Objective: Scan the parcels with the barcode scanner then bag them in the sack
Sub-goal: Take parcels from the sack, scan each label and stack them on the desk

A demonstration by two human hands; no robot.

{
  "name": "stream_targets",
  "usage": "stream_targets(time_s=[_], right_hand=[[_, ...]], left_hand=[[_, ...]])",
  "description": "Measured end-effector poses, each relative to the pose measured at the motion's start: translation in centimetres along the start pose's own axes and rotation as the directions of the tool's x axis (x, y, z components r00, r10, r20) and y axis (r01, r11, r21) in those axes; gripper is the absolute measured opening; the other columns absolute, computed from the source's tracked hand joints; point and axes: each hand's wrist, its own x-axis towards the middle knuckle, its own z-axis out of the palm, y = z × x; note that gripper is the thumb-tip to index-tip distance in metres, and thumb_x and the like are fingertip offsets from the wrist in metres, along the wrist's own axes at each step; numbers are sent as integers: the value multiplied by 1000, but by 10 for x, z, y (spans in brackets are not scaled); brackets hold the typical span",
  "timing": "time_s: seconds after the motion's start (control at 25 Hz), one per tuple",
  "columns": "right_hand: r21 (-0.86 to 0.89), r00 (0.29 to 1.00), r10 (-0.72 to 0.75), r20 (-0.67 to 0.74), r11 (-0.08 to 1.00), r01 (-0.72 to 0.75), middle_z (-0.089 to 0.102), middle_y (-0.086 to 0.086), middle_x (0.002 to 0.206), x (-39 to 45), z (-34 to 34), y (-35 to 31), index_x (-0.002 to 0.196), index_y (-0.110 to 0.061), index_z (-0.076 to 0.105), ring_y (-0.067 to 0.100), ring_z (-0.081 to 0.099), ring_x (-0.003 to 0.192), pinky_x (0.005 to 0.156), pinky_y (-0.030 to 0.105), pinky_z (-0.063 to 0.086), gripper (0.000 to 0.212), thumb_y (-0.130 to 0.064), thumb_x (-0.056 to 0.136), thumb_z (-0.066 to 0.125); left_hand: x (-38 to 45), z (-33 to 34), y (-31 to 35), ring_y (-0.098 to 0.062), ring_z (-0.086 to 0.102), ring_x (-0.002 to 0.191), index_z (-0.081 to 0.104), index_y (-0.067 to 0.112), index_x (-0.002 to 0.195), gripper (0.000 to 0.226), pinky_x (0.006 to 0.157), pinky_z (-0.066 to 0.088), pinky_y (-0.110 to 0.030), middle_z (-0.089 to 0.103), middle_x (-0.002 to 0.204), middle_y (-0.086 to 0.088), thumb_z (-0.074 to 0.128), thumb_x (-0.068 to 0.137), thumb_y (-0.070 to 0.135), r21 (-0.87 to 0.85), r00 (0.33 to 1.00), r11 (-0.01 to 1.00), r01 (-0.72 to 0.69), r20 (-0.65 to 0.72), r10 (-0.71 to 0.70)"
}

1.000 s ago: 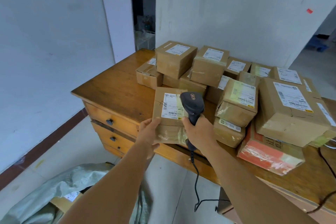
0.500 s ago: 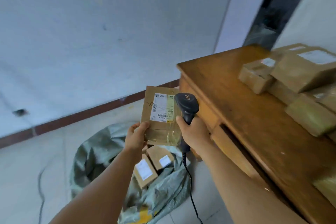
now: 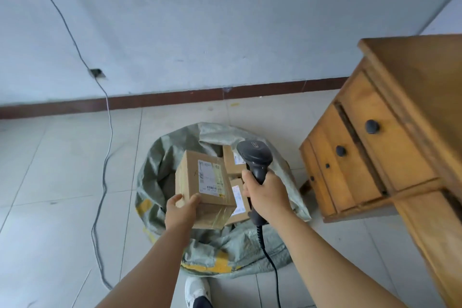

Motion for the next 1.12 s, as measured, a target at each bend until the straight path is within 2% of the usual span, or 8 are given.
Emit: stream_targets(time_s=[0.08, 0.24, 0.4, 0.6, 0.76, 0.92, 1.0, 1.12], right_hand=[[-26, 999, 44, 28, 999, -44, 72, 8, 83, 26, 33, 21, 91, -12, 59, 18, 68, 77, 56, 23, 40, 29, -40, 93, 52], [-79, 989, 101, 108, 993, -92, 71, 2, 79, 86, 94, 79, 92, -10, 60, 5, 69, 70, 50, 18, 38, 34, -43, 93, 51], [-102, 986, 120, 120, 989, -108, 69, -2, 77, 136, 129, 144, 88, -13, 59, 6, 70, 70, 53, 17, 41, 31, -43, 93, 52], [-126, 984, 158, 88, 981, -147, 70, -2, 79, 165, 144, 203, 89, -17, 58, 9, 71, 72, 57, 20, 45, 25, -41, 93, 54], [-122, 982, 172, 73, 979, -163, 72, 1, 79, 152, 128, 203, 94, -11, 60, 9, 71, 70, 63, 24, 50, 29, -40, 92, 55], [-43, 987, 150, 54, 988, -148, 70, -2, 68, 116, 92, 162, 93, -14, 61, 14, 72, 69, 81, 40, 56, 28, -42, 91, 56], [42, 987, 161, 21, 986, -162, 68, -3, 68, 86, 59, 125, 91, -12, 60, 11, 70, 60, 77, 42, 57, 29, -41, 91, 57], [138, 986, 161, -50, 979, -153, 65, -1, 63, 37, 4, 69, 79, -10, 59, 12, 63, 50, 67, 42, 56, 29, -38, 89, 59]], left_hand=[[46, 8, -29, -31, 54, 106, 45, 25, 132, 61, 96, 47, -45, 53, 123, -11, 71, 78, 39, 36, 997, 998, 54, -56, -52], [144, 36, -80, -31, 52, 99, 42, 29, 133, 63, 87, 47, -41, 49, 128, -13, 70, 79, 42, 90, 990, 989, 115, -89, -107], [229, 67, -137, -40, 49, 107, 37, 35, 132, 65, 96, 45, -50, 38, 132, -18, 68, 76, 48, 245, 981, 951, 186, -103, -165], [274, 102, -203, -36, 52, 112, 32, 23, 145, 57, 97, 46, -44, 47, 134, -17, 55, 93, 32, 286, 976, 937, 202, 25, -218], [249, 102, -203, -34, 54, 114, 26, 15, 151, 52, 92, 45, -37, 48, 139, -17, 38, 101, 16, 396, 983, 910, 120, 84, -166], [172, 94, -133, -30, 59, 105, 22, 26, 152, 53, 89, 46, -41, 55, 132, -11, 37, 101, 23, 342, 983, 939, 31, 159, -90], [110, 93, -82, -22, 60, 90, 27, 23, 150, 51, 77, 49, -35, 59, 120, -6, 40, 101, 26, 296, 975, 953, -67, 222, -1], [21, 99, -16, -13, 58, 87, 35, 20, 147, 50, 66, 46, -26, 58, 124, -3, 44, 100, 33, 234, 950, 951, -202, 284, 132]])
